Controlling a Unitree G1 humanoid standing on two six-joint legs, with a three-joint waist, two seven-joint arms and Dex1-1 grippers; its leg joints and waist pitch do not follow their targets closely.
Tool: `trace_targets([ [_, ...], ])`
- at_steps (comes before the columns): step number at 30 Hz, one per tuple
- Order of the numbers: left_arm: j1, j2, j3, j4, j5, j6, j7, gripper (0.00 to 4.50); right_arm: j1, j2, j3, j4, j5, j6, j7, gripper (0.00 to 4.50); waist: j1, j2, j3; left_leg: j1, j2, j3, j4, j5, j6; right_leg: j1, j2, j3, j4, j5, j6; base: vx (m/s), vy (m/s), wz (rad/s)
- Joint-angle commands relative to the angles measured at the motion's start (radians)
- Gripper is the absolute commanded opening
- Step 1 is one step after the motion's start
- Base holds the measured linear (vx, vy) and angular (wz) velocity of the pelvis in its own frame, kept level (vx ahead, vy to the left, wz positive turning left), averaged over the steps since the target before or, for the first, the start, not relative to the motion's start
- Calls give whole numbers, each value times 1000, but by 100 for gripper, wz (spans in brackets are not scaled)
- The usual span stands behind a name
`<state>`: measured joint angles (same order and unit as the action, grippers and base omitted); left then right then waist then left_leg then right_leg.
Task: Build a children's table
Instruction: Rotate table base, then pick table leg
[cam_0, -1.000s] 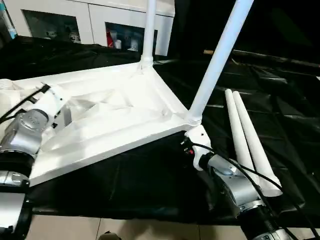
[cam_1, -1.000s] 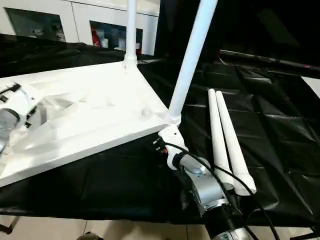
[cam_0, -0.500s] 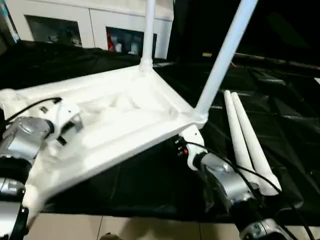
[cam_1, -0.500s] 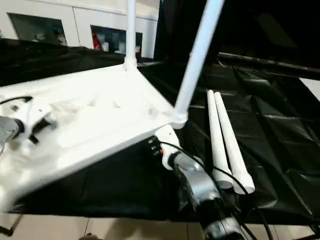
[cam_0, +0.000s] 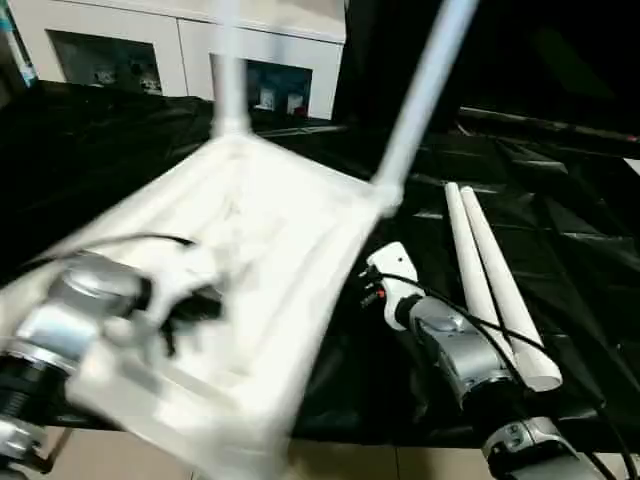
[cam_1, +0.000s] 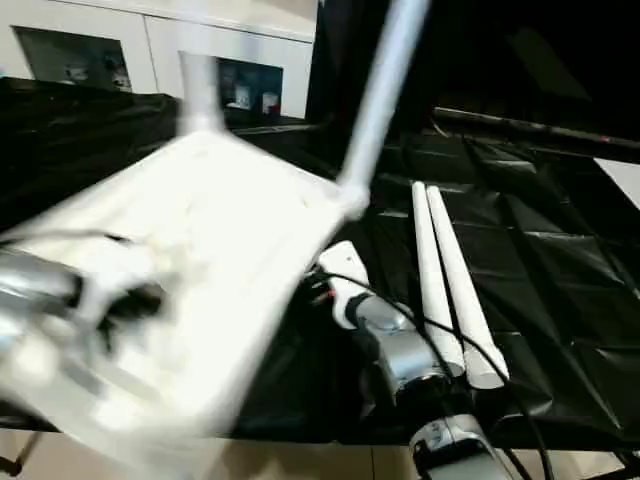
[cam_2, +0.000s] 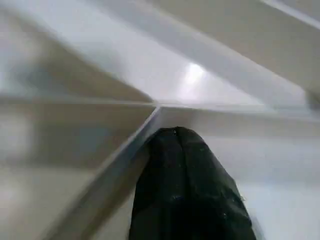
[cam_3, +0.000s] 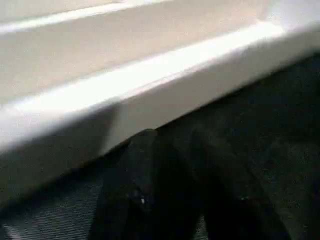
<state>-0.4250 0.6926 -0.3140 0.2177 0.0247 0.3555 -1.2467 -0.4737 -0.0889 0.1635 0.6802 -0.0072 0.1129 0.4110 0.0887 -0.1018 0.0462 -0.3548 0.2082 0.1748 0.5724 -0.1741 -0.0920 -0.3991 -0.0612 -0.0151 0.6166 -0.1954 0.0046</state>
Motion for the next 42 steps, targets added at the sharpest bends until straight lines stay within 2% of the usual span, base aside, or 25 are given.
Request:
trace_targets([
  [1, 23, -41, -68, -22, -3, 23, -25, 0, -24, 4, 3, 15, 2, -15, 4, 77, -3, 28, -51, 11, 16, 1, -75, -241, -61, 32, -58, 29, -59, -146, -176, 0, 0, 0],
  [2, -6, -82, -75, 30, 49, -12, 32, 0, -26, -4, 0, 16, -5, -20, -5, 77, -5, 27, -51, 11, 15, 3, -73, -229, -59, 32, -55, 29, -61, -132, -177, 0, 0, 0],
  [5, -47, -123, -64, 97, 86, -52, 115, 0, -26, -9, -6, 15, -4, -26, -9, 51, -2, 28, -53, 13, 13, 4, -70, -221, -56, 33, -53, 29, -60, -112, -175, 0, 0, 0],
  [8, -155, -179, -50, 258, 147, -113, 299, 0, -14, -29, -11, -18, -23, -31, -28, 30, 0, 35, -52, 14, 11, 2, -71, -269, -58, 32, -52, 28, -70, -180, -157, 0, 0, 0],
  [9, -161, -181, -50, 266, 150, -116, 307, 0, -12, -31, -11, -21, -25, -31, -31, 30, -1, 30, -51, 11, 10, 1, -71, -275, -58, 34, -51, 28, -72, -198, -150, 0, 0, 0],
  [10, -198, -182, -59, 317, 182, -129, 357, 0, -5, -40, -22, -53, -37, -19, -66, 30, -3, 34, -53, 7, 12, -4, -73, -280, -62, 37, -56, 28, -71, -224, -142, 0, 0, 0],
  [11, -210, -179, -65, 336, 198, -135, 374, 0, -2, -43, -29, -67, -39, -11, -82, 30, -4, 29, -53, 7, 11, -6, -73, -286, -64, 36, -55, 27, -74, -256, -130, 0, 0, 0],
  [13, -221, -179, -69, 359, 215, -143, 393, 0, 1, -45, -37, -85, -40, 3, -98, 30, -9, 28, -53, -3, 10, -10, -75, -255, -68, 42, -56, 26, -72, -254, -121, 0, 0, 0],
  [14, -255, -174, -87, 439, 267, -169, 465, 0, 17, -56, -58, -169, -60, 78, -160, 30, -9, 37, -53, 5, 8, -8, -71, -252, -68, 36, -51, 28, -75, -231, -122, 0, 0, 0],
  [16, -273, -174, -93, 479, 289, -180, 511, 0, 26, -64, -65, -214, -67, 116, -173, 30, -10, 32, -55, 4, 7, -8, -70, -229, -63, 39, -49, 27, -69, -175, -131, 0, 0, 0],
  [18, -298, -184, -89, 535, 311, -205, 607, 0, 43, -87, -73, -279, -57, 152, -142, 30, -12, 39, -56, 5, 8, -8, -68, -224, -60, 40, -51, 27, -65, -148, -138, 0, 0, 0],
  [20, -324, -214, -65, 589, 306, -249, 707, 0, 60, -113, -83, -348, -50, 199, -120, 30, -14, 36, -57, 6, 7, -6, -64, -223, -48, 40, -46, 27, -67, -122, -149, 0, 0, 0],
  [21, -339, -237, -51, 614, 302, -274, 754, 0, 69, -130, -109, -399, -37, 262, -122, 30, -12, 37, -58, 6, 7, -6, -63, -210, -42, 42, -46, 27, -65, -91, -158, 0, 0, 0],
  [22, -340, -238, -50, 615, 303, -275, 757, 0, 69, -131, -111, -402, -35, 267, -124, 30, -9, 34, -59, 7, 7, -5, -62, -189, -34, 45, -46, 27, -63, -61, -165, 0, 0, 0],
  [24, -348, -248, -46, 632, 315, -295, 799, 0, 73, -137, -157, -448, -9, 361, -150, 30, -4, 34, -60, 8, 9, -6, -62, -173, -31, 45, -49, 26, -60, -45, -173, 0, 0, 0],
  [26, -344, -245, -35, 622, 303, -294, 775, 0, 79, -150, -186, -498, 0, 451, -169, 56, -1, 36, -58, 10, 8, -5, -63, -172, -36, 45, -48, 27, -62, -50, -178, 0, 0, 0],
  [28, -334, -235, -24, 593, 287, -282, 741, 0, 82, -155, -212, -531, 12, 508, -178, 56, 3, 38, -59, 12, 10, -4, -62, -171, -42, 44, -50, 27, -61, -47, -179, 0, 0, 0],
  [29, -315, -222, 1, 537, 256, -238, 696, 0, 86, -167, -242, -575, 17, 578, -186, 56, 2, 40, -57, 13, 11, -4, -63, -179, -50, 44, -51, 27, -61, -51, -181, 0, 0, 0],
  [31, -305, -218, 21, 503, 232, -227, 687, 0, 87, -178, -258, -606, 11, 624, -192, 86, 3, 44, -55, 13, 10, -4, -63, -187, -57, 41, -51, 27, -62, -67, -182, 0, 0, 0],
  [32, -280, -206, 64, 399, 162, -148, 622, 0, 77, -195, -303, -663, 15, 728, -204, 94, 2, 39, -55, 14, 12, -3, -64, -183, -61, 44, -52, 28, -59, -66, -188, 0, 0, 0],
  [34, -272, -202, 79, 363, 140, -125, 607, 0, 73, -202, -315, -678, 14, 757, -206, 104, 3, 41, -54, 13, 10, -1, -63, -174, -62, 41, -49, 27, -59, -60, -190, 0, 0, 0],
  [35, -265, -200, 100, 312, 107, -79, 580, 34, 66, -212, -331, -695, 17, 795, -207, 124, 4, 40, -54, 14, 11, -2, -63, -168, -64, 43, -51, 27, -56, -59, -194, 0, 0, 0],
  [36, -263, -199, 117, 269, 74, -35, 557, 34, 59, -222, -341, -707, 23, 830, -207, 124, 3, 40, -52, 12, 10, 0, -63, -171, -62, 41, -50, 28, -59, -68, -190, 0, 0, 0],
  [39, -263, -188, 159, 124, -44, 116, 442, 45, 38, -267, -332, -723, 34, 959, -182, 147, 3, 41, -51, 16, 9, 0, -63, -180, -68, 40, -51, 27, -60, -106, -183, 0, 0, 0],
  [42, -252, -188, 165, 55, -117, 168, 371, 80, 34, -278, -323, -731, 34, 1005, -179, 179, 4, 40, -49, 13, 8, 1, -62, -175, -73, 39, -50, 28, -62, -114, -178, 0, 0, 0],
])
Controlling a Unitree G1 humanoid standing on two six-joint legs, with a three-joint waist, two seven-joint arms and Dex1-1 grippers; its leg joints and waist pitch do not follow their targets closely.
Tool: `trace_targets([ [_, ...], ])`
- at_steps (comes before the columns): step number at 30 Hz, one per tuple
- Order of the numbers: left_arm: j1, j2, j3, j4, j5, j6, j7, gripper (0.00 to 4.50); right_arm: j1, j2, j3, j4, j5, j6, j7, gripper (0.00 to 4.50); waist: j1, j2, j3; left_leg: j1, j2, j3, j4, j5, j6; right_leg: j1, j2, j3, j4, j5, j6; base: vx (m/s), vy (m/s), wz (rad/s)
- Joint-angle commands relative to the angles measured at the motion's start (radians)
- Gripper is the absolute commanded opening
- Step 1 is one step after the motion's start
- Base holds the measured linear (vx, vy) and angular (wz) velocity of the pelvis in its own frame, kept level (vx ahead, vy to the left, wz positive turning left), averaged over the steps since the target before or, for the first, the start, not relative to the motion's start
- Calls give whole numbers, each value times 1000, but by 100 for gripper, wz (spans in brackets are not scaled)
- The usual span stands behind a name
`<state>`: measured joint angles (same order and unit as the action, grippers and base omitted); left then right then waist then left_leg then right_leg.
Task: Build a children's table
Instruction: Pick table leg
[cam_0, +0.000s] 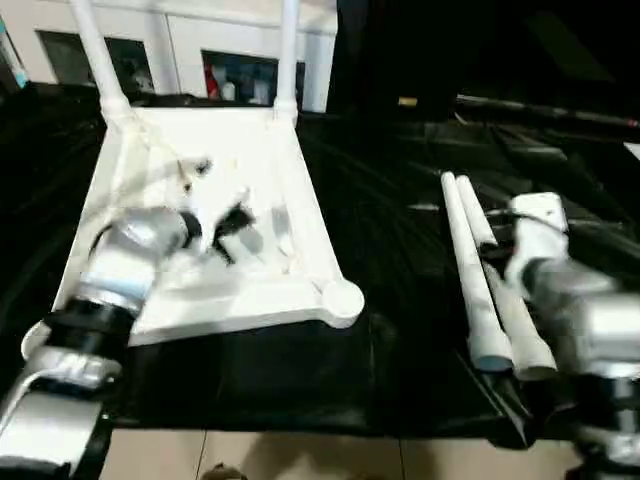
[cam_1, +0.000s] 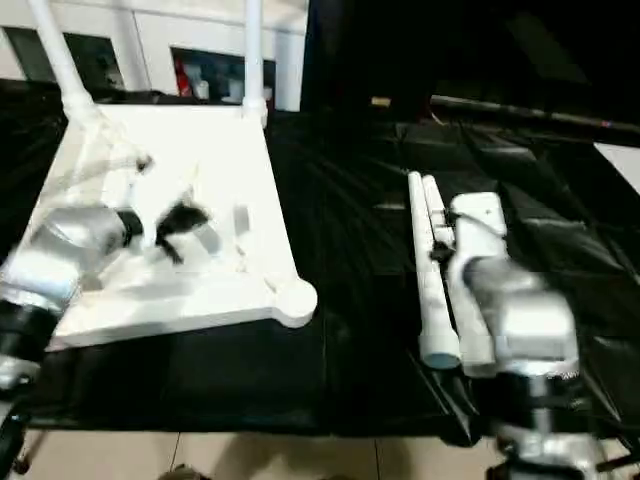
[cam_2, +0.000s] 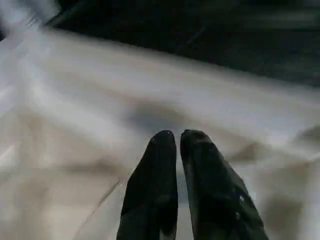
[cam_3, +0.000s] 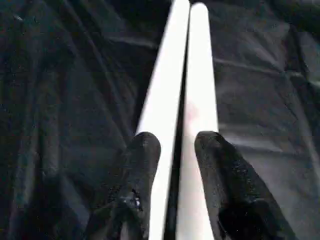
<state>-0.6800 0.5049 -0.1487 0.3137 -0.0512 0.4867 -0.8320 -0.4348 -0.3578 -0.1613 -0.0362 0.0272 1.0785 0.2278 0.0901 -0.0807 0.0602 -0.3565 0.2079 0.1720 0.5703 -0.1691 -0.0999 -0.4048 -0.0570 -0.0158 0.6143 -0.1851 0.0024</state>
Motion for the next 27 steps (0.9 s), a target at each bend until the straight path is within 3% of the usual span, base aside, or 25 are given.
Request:
trace_targets([
  [1, 6, -1, -1, -56, -57, 44, -59, 80, -6, -14, 7, -16, -3, 49, 6, 179, 2, 18, -64, 14, 7, 5, -60, -176, -66, 45, -54, 29, -58, -120, -175, 0, 0, 0],
  [3, 23, -10, -1, -154, -135, 103, -118, 101, -11, -26, 13, -33, -5, 120, 4, 202, 2, 19, -65, 13, 8, 5, -60, -153, -66, 49, -54, 29, -55, -99, -176, 0, 0, 0],
  [6, 31, -21, -5, -198, -166, 134, -133, 128, -12, -18, 1, -30, 3, 149, 2, 226, 2, 16, -65, 11, 6, 7, -57, -145, -62, 48, -52, 29, -57, -90, -174, 0, 0, 0],
  [7, 41, -20, -20, -238, -181, 162, -154, 128, -12, -12, -4, -26, 19, 175, 8, 226, 3, 22, -66, 12, 6, 7, -57, -144, -64, 49, -53, 30, -54, -93, -173, 0, 0, 0],
  [8, 55, -16, -39, -283, -197, 192, -179, 146, -11, -6, -9, -23, 35, 199, 13, 246, 1, 18, -65, 11, 8, 6, -58, -146, -63, 51, -53, 29, -54, -97, -171, 0, 0, 0],
  [10, 72, -5, -66, -334, -212, 214, -211, 158, -9, -5, -3, -20, 47, 221, 21, 254, 1, 22, -64, 11, 7, 7, -57, -146, -64, 48, -51, 29, -56, -103, -168, 0, 0, 0],
  [12, 85, 2, -86, -365, -223, 198, -237, 178, -8, 4, 0, -6, 54, 223, 25, 276, 1, 17, -64, 10, 7, 8, -57, -143, -62, 49, -51, 29, -57, -108, -162, 0, 0, 0],
  [15, 91, 5, -99, -399, -240, 206, -251, 207, -12, 18, 0, 16, 61, 227, 29, 301, 2, 21, -64, 11, 7, 7, -58, -151, -68, 47, -51, 29, -59, -134, -155, 0, 0, 0],
  [19, 91, 12, -102, -419, -239, 227, -249, 244, -14, 24, -5, 34, 73, 238, 32, 338, 3, 11, -65, 10, 7, 7, -57, -143, -65, 49, -52, 28, -58, -149, -144, 0, 0, 0],
  [27, 100, 45, -108, -439, -240, 238, -256, 307, -7, 15, 33, 125, 44, 193, 6, 400, 3, 11, -68, 8, 3, 9, -54, -98, -66, 51, -50, 28, -52, -100, -143, 0, 0, 0],
])
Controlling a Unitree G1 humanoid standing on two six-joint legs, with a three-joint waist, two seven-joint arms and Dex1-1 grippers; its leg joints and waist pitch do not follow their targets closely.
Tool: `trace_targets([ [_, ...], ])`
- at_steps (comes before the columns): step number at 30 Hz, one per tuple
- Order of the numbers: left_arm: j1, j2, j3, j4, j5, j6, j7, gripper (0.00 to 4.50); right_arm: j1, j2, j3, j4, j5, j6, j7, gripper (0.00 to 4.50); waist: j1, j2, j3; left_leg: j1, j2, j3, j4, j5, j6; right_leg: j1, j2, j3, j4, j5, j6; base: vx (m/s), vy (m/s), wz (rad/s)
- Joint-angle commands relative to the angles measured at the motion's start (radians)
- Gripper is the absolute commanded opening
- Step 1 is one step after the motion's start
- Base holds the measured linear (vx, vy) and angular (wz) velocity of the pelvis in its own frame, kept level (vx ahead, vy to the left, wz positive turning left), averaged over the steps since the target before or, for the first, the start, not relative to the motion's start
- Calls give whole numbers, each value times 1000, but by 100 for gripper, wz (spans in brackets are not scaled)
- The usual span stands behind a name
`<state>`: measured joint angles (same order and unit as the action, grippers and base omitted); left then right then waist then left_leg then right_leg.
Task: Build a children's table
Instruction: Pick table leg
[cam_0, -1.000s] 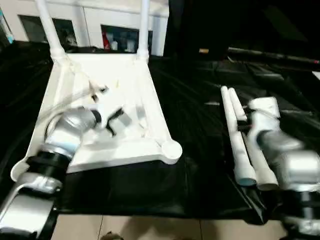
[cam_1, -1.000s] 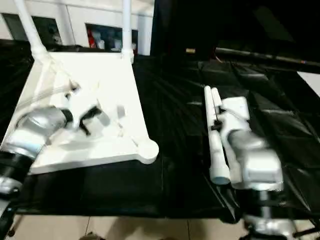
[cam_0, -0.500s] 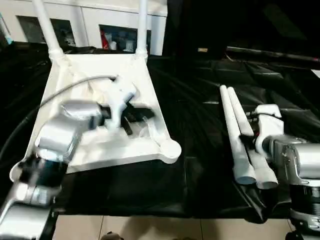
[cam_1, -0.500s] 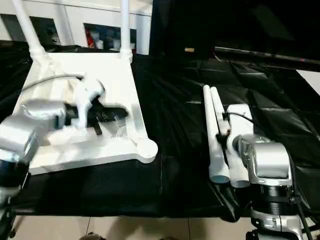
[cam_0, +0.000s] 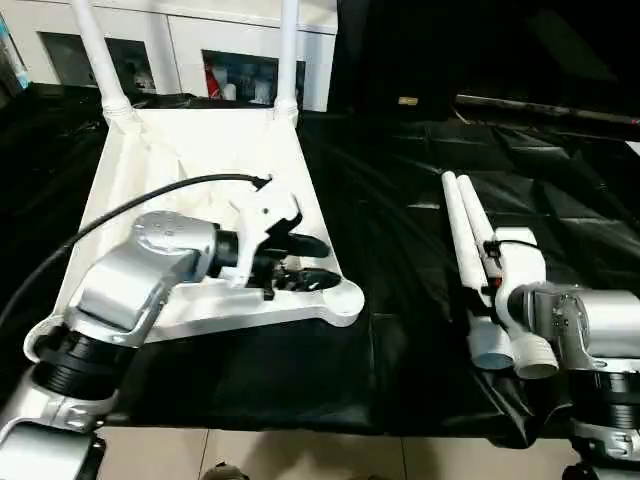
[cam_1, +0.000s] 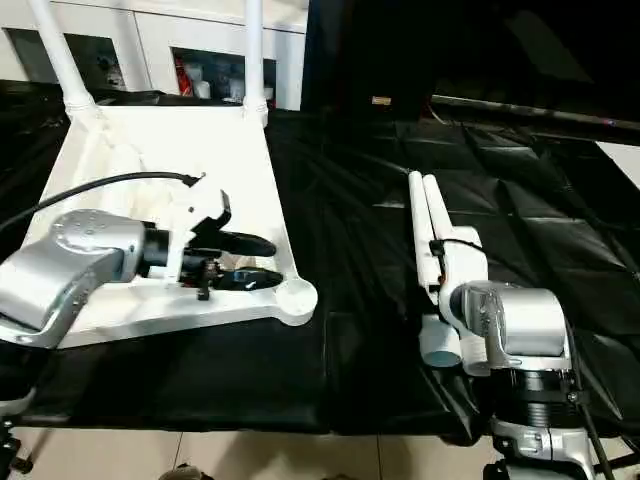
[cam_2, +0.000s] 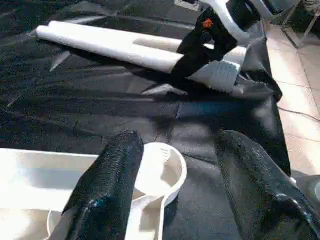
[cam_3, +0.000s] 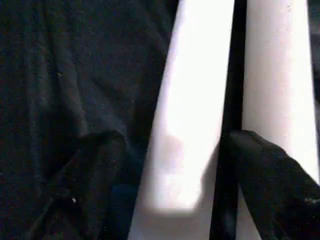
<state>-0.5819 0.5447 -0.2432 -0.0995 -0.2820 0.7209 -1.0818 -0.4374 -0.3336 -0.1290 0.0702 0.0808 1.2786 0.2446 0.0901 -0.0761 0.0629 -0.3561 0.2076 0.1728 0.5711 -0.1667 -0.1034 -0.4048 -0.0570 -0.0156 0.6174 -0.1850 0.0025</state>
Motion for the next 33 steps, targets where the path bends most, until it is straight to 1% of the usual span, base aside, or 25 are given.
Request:
trace_targets([
  [1, 3, 7, -14, -27, -8, 4, -7, 312, -5, -8, 3, 30, -9, -11, -10, 407, 3, 6, -71, 8, 4, 8, -55, -102, -61, 52, -50, 28, -55, -98, -145, 0, 0, 0],
  [3, 5, 10, -19, -28, -7, 1, -11, 343, -13, 1, -4, 63, -7, -16, -16, 412, 3, 7, -71, 7, 3, 8, -54, -107, -60, 51, -50, 27, -55, -103, -147, 0, 0, 0],
  [6, 5, 19, -27, -31, -5, 1, -13, 354, -24, 7, -11, 100, 3, -29, -11, 412, 3, 7, -70, 8, 4, 8, -54, -117, -63, 51, -51, 28, -56, -124, -142, 0, 0, 0],
  [7, 4, 21, -29, -32, -5, 2, -15, 375, -31, 12, -17, 119, 8, -34, -8, 412, 3, 3, -70, 8, 3, 9, -53, -121, -62, 50, -50, 27, -57, -131, -140, 0, 0, 0],
  [8, 4, 21, -30, -32, -5, 3, -15, 387, -35, 14, -19, 129, 10, -37, -8, 412, 2, 5, -70, 8, 3, 8, -53, -125, -62, 49, -50, 27, -56, -138, -141, 0, 0, 0],
  [10, 2, 20, -31, -31, -4, 4, -13, 397, -44, 19, -27, 156, 9, -52, -20, 382, 3, 6, -68, 8, 4, 8, -53, -143, -67, 47, -52, 28, -60, -170, -137, 0, 0, 0],
  [11, -2, 16, -28, -30, -4, 7, -6, 406, -50, 20, -25, 167, 4, -63, -27, 375, 2, 3, -68, 8, 4, 8, -53, -147, -67, 47, -51, 27, -61, -180, -136, 0, 0, 0],
  [13, -3, 10, -20, -30, -9, 13, 0, 431, -56, 23, -27, 179, 4, -73, -33, 369, 2, 4, -66, 9, 4, 7, -53, -164, -71, 45, -51, 27, -62, -212, -127, 0, 0, 0],
  [14, -4, 11, -19, -29, -9, 15, 2, 443, -60, 25, -28, 185, 6, -76, -33, 340, 2, 2, -66, 9, 4, 7, -53, -173, -71, 44, -51, 27, -64, -228, -123, 0, 0, 0],
  [17, -8, 17, -18, -22, -8, 19, 8, 449, -70, 32, -33, 203, 11, -89, -32, 327, 2, 3, -66, 7, 4, 5, -53, -185, -73, 42, -53, 26, -65, -253, -116, 0, 0, 0],
  [18, -8, 20, -18, -21, -8, 19, 8, 450, -73, 35, -35, 208, 12, -93, -33, 320, 2, -1, -66, 7, 4, 5, -53, -185, -72, 42, -53, 26, -65, -255, -115, 0, 0, 0],
  [19, -8, 23, -17, -21, -9, 19, 7, 450, -77, 38, -36, 216, 11, -100, -35, 306, 3, 4, -66, 7, 4, 4, -54, -181, -72, 42, -53, 26, -62, -249, -116, 0, 0, 0],
  [21, -8, 26, -15, -20, -10, 20, 6, 450, -82, 42, -39, 230, 13, -114, -39, 288, 3, 1, -68, 7, 4, 5, -52, -173, -71, 43, -53, 26, -62, -235, -117, 0, 0, 0],
  [22, -9, 27, -13, -18, -11, 20, 6, 450, -83, 44, -40, 235, 13, -120, -42, 282, 4, 2, -68, 6, 3, 5, -53, -168, -71, 43, -52, 26, -61, -226, -119, 0, 0, 0],
  [23, -15, 22, -3, -7, -9, 26, 19, 450, -87, 47, -43, 244, 12, -130, -49, 261, 3, 3, -68, 6, 3, 6, -52, -165, -72, 43, -51, 26, -59, -213, -122, 0, 0, 0],
  [24, -18, 19, 1, -1, -7, 27, 26, 450, -89, 47, -44, 247, 12, -133, -51, 261, 4, 3, -68, 7, 3, 6, -52, -163, -73, 43, -51, 26, -59, -207, -123, 0, 0, 0],
  [25, -21, 16, 5, 6, -6, 30, 33, 450, -91, 48, -46, 252, 10, -138, -56, 243, 3, -2, -68, 6, 2, 6, -52, -163, -71, 44, -50, 25, -59, -206, -123, 0, 0, 0],
  [26, -25, 12, 9, 12, -7, 37, 40, 450, -92, 49, -48, 255, 7, -145, -62, 243, 5, 0, -69, 5, 2, 6, -51, -158, -70, 45, -51, 26, -58, -204, -123, 0, 0, 0],
  [27, -32, 3, 16, 25, -6, 43, 54, 450, -94, 49, -51, 258, 5, -154, -66, 228, 4, 0, -68, 5, 2, 6, -51, -156, -70, 45, -51, 26, -58, -202, -123, 0, 0, 0],
  [28, -36, -3, 21, 33, -6, 45, 62, 450, -95, 50, -54, 259, 5, -159, -69, 228, 4, -2, -69, 4, 1, 7, -51, -157, -69, 45, -51, 26, -59, -208, -122, 0, 0, 0],
  [29, -45, -20, 36, 51, -11, 56, 84, 450, -98, 52, -59, 260, 4, -172, -74, 207, 4, -2, -69, 4, 1, 7, -51, -155, -69, 45, -51, 26, -59, -211, -120, 0, 0, 0],
  [30, -57, -42, 56, 75, -16, 67, 113, 450, -101, 53, -61, 261, 4, -186, -77, 202, 4, -1, -69, 4, 1, 7, -50, -154, -68, 46, -52, 26, -59, -208, -120, 0, 0, 0],
  [31, -57, -42, 56, 75, -16, 67, 113, 450, -101, 53, -61, 261, 4, -186, -77, 202, 5, -1, -69, 5, 1, 7, -49, -157, -68, 45, -52, 25, -60, -208, -122, 0, 0, 0],
  [32, -79, -84, 95, 115, -31, 89, 165, 450, -105, 61, -69, 261, 8, -235, -82, 197, 4, -2, -70, 3, 1, 7, -49, -157, -68, 46, -52, 25, -59, -204, -124, 0, 0, 0],
  [33, -96, -113, 124, 143, -42, 102, 200, 450, -109, 69, -78, 258, 12, -255, -90, 193, 4, -2, -70, 5, 1, 7, -48, -160, -67, 44, -52, 25, -60, -203, -126, 0, 0, 0],
])
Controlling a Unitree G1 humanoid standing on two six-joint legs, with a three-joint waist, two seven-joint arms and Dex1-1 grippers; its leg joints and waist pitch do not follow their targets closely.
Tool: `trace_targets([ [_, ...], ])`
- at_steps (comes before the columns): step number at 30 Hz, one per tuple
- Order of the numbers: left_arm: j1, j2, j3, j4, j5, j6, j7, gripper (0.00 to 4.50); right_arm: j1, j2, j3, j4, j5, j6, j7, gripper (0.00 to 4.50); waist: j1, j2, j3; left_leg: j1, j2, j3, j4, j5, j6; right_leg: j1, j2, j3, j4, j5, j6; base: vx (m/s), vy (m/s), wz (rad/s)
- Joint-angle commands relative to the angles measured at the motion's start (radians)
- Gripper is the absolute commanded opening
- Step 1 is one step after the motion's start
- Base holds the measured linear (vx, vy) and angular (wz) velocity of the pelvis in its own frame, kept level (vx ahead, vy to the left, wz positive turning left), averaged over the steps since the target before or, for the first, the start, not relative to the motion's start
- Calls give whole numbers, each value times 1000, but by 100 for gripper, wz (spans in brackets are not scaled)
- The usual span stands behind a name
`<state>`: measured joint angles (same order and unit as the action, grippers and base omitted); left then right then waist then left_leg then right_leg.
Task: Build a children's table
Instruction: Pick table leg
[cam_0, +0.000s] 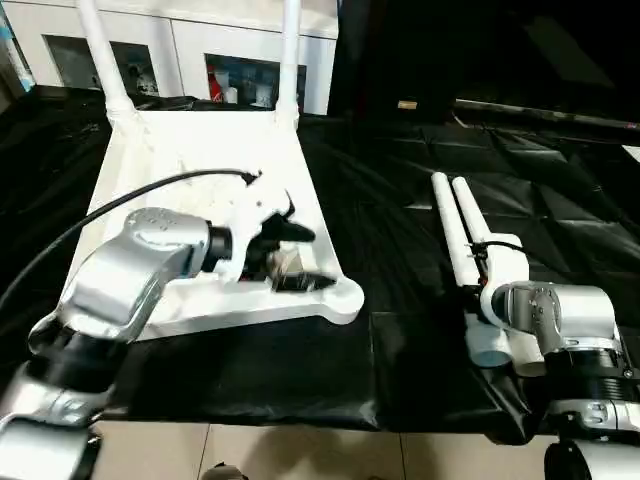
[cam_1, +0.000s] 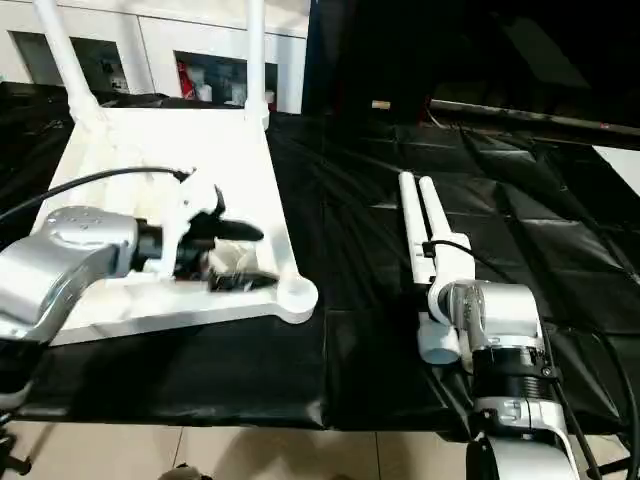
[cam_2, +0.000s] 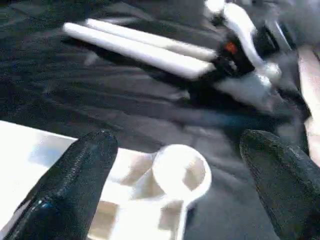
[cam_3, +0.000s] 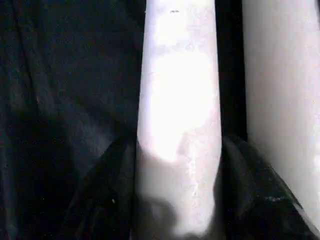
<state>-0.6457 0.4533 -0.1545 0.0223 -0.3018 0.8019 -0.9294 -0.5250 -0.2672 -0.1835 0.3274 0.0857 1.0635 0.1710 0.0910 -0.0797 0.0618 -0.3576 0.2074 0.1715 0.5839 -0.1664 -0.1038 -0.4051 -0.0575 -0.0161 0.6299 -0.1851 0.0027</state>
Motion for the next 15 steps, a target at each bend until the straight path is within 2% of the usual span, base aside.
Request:
trace_targets([
  [1, -51, -51, 65, 50, -33, 33, 84, 450, -23, 8, -24, -5, 11, -64, -16, 190, 3, -2, -70, 5, 1, 9, -60, -159, -66, 46, -52, 25, -71, -198, -129, 0, 0, 0],
  [5, -132, -185, 214, 157, -126, 111, 220, 450, -29, 49, -24, -63, 49, -174, 13, 187, 7, -5, -72, 1, 0, 7, -56, -136, -44, 50, -53, 24, -68, -151, -147, 0, 0, 0],
  [7, -167, -247, 268, 200, -167, 150, 267, 450, -22, 77, 6, -126, 68, -235, 53, 186, 8, -7, -73, -2, -3, 8, -53, -130, -31, 54, -54, 23, -68, -140, -153, 0, 0, 0],
  [8, -181, -271, 284, 223, -176, 156, 288, 450, -21, 91, 25, -156, 78, -257, 75, 186, 9, -10, -77, -4, -1, 7, -51, -106, -16, 57, -53, 24, -63, -105, -156, 0, 0, 0],
  [10, -204, -315, 324, 277, -191, 161, 337, 450, -20, 124, 53, -211, 96, -299, 102, 186, 9, -9, -75, -7, -3, 9, -49, -78, 5, 55, -50, 24, -62, -55, -166, 0, 0, 0],
  [11, -215, -341, 356, 314, -202, 152, 379, 450, -16, 144, 87, -262, 113, -311, 135, 186, 9, -10, -78, -8, -2, 6, -49, -65, 18, 60, -51, 23, -58, -26, -172, 0, 0, 0],
  [12, -218, -348, 365, 323, -205, 149, 391, 450, -14, 150, 97, -276, 117, -316, 144, 186, 10, -9, -78, -9, -2, 6, -48, -60, 23, 60, -51, 23, -58, -12, -175, 0, 0, 0],
  [13, -218, -348, 365, 323, -205, 149, 391, 450, -14, 150, 97, -276, 117, -316, 144, 186, 9, -10, -77, -8, -2, 6, -48, -57, 30, 60, -51, 23, -59, -4, -177, 0, 0, 0],
  [14, -234, -374, 406, 362, -217, 141, 439, 450, -8, 165, 135, -320, 123, -344, 160, 186, 10, -5, -75, -4, 0, 6, -50, -72, 31, 55, -51, 23, -62, -26, -177, 0, 0, 0],
  [15, -238, -385, 423, 374, -226, 135, 458, 450, -5, 173, 150, -339, 131, -350, 170, 186, 10, -7, -75, -3, 1, 6, -50, -80, 28, 54, -51, 23, -63, -33, -178, 0, 0, 0],
])
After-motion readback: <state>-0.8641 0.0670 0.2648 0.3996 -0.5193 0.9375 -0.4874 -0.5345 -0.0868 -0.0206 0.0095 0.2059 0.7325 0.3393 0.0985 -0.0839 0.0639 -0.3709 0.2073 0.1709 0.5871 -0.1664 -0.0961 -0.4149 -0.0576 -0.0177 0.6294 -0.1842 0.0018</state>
